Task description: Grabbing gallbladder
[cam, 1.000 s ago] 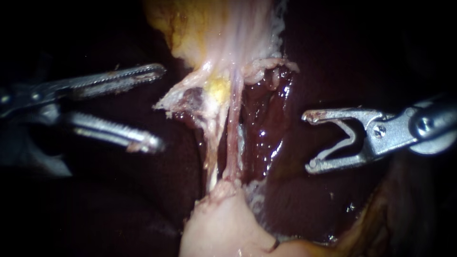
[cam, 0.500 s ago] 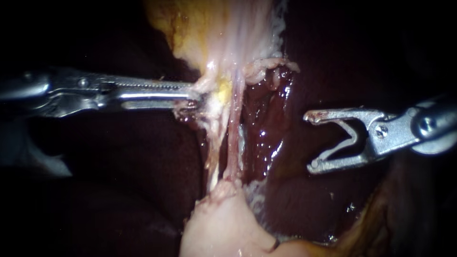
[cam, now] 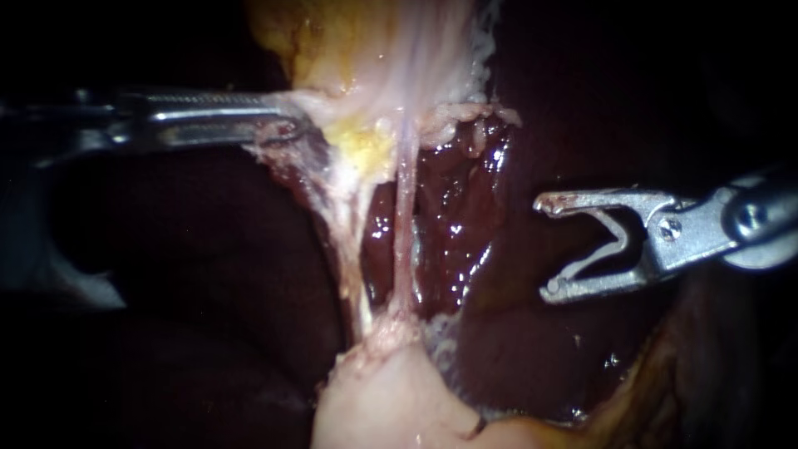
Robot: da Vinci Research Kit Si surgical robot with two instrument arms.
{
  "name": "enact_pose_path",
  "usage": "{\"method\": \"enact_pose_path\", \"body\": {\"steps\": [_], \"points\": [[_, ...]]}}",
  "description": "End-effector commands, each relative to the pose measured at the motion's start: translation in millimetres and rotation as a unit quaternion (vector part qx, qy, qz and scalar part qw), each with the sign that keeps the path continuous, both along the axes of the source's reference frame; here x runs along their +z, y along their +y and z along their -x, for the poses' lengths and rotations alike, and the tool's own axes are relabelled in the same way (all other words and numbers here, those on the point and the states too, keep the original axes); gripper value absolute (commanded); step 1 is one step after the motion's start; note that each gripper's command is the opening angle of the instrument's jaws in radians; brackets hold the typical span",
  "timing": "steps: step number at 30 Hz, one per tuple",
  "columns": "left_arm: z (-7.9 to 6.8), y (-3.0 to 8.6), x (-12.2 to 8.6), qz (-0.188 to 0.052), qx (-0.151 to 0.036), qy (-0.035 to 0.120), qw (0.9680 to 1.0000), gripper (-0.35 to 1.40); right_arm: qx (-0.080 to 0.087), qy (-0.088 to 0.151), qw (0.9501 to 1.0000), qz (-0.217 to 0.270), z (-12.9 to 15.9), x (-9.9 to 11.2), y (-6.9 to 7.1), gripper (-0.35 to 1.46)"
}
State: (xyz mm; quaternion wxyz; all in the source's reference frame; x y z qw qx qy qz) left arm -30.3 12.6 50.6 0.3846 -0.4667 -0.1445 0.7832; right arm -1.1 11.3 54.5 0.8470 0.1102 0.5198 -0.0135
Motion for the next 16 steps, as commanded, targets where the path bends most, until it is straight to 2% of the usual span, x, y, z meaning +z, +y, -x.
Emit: {"method": "enact_pose_path", "body": {"steps": [1, 5, 16], "points": [[-0.6, 0.6, -0.7, 0.0, -0.005, -0.004, 1.0, -0.35, 0.0, 0.0, 1.0, 0.0, 0.0, 0.0, 0.0, 0.5], [-1.6, 1.1, -1.3, -0.004, -0.016, -0.005, 0.9999, -0.35, 0.0, 0.0, 1.0, 0.0, 0.0, 0.0, 0.0, 0.5], [-1.4, 0.6, -1.0, -0.002, -0.023, 0.0, 0.9997, -0.35, 0.001, 0.0, 1.0, 0.0, 0.0, 0.1, 0.1, 0.5]]}}
